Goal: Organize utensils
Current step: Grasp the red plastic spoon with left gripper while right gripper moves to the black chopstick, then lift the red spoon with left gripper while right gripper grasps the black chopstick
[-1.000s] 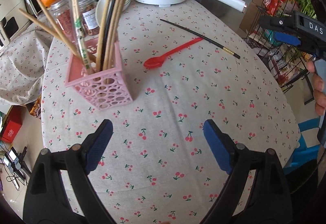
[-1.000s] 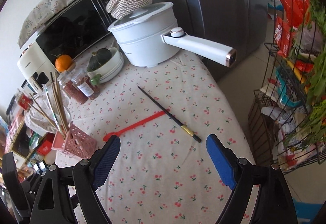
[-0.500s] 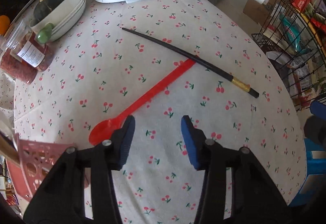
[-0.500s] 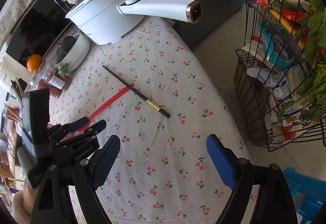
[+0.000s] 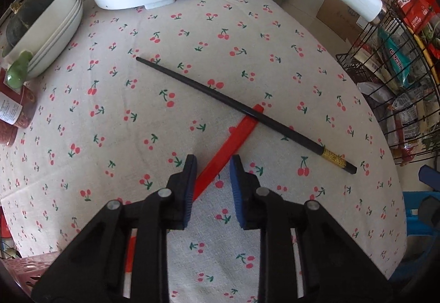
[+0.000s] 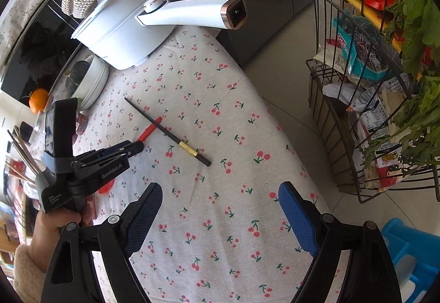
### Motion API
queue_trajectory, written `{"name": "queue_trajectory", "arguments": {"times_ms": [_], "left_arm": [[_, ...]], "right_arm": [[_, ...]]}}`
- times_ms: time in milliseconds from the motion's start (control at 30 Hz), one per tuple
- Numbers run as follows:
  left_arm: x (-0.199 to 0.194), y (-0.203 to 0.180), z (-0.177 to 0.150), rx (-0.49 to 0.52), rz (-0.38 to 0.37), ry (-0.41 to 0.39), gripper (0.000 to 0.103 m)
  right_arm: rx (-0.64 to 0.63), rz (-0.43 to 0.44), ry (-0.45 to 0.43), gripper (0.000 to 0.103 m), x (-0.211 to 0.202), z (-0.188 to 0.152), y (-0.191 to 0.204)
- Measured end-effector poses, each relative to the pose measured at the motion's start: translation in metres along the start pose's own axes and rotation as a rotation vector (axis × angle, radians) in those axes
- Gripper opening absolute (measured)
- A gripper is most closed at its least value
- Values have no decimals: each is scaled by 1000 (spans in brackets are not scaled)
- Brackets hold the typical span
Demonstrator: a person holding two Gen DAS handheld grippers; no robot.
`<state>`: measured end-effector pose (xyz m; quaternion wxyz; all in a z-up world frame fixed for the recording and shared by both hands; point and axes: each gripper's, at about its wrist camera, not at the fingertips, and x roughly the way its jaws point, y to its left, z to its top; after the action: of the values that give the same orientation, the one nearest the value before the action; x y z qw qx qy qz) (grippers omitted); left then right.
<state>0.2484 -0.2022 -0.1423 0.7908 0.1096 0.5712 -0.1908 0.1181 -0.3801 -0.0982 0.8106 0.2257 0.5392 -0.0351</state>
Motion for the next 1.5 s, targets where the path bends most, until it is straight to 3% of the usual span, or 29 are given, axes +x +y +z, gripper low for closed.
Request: {"name": "queue_trajectory", "arguments": {"times_ms": [167,333,633,933,1133,1267,1500], "left_arm": [[-8,-4,-16,-34,32,31,13],[-19,-1,-33,-102,16,36,10],[-94,-5,-76,-99,-32,-149,10],[-185,12,-149,-76,-74,-363,10],[-215,59,-188,-140,-75,-499,10],[-218,81,-193,-180,-133,-507,10],[-230,107,-204,-219,-131,-554,10]], "right_arm": [[-11,17,2,88,-1,-1,6],[-14,27,-10,88,-6,-3,8],[-33,34,-28,87,-10,-1,12],[-226,45,-43,86,16,14,55],[-328,-11,-18,59,65,33,90],[-401,-21,-10,48,94,49,120],[-420,-41,-11,44,133,85,155]]}}
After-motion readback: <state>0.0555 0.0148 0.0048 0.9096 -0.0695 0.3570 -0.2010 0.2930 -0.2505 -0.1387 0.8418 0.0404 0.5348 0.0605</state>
